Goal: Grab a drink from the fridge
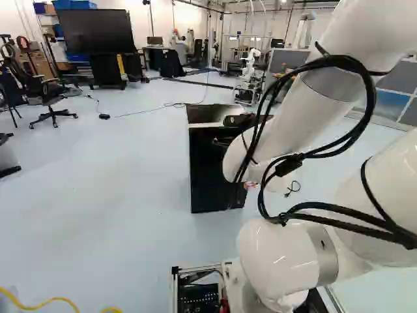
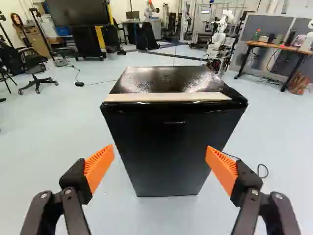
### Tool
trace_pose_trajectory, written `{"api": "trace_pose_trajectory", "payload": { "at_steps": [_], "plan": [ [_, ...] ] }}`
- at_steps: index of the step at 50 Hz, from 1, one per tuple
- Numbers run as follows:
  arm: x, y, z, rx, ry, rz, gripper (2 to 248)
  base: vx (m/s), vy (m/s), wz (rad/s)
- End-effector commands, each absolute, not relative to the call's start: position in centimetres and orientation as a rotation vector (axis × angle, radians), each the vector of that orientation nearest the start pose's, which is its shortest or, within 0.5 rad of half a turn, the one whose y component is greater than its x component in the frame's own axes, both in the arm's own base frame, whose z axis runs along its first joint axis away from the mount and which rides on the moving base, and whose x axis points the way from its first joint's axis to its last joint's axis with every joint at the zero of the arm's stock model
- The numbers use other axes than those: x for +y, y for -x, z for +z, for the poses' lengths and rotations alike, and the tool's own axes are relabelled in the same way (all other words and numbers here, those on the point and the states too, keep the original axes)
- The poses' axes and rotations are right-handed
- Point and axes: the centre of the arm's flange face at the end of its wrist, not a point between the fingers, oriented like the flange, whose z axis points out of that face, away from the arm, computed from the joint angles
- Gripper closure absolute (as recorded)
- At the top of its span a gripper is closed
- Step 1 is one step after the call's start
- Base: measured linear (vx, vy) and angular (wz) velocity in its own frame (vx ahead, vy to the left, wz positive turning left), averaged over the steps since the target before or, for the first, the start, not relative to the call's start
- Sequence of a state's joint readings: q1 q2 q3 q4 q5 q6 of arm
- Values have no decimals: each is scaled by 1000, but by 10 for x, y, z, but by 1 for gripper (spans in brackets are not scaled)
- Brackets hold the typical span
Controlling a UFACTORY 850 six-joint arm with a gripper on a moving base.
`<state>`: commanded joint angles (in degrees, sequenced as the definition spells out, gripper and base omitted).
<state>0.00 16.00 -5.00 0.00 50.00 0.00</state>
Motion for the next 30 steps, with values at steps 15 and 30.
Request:
{"api": "trace_pose_trajectory", "payload": {
  "at_steps": [15, 30],
  "plan": [
    [0, -270, 366, 0, 2558, -1824, 3, 0, 0, 0],
    [0, -270, 366, 0, 2558, -1824, 3, 0, 0, 0]
  ]
}}
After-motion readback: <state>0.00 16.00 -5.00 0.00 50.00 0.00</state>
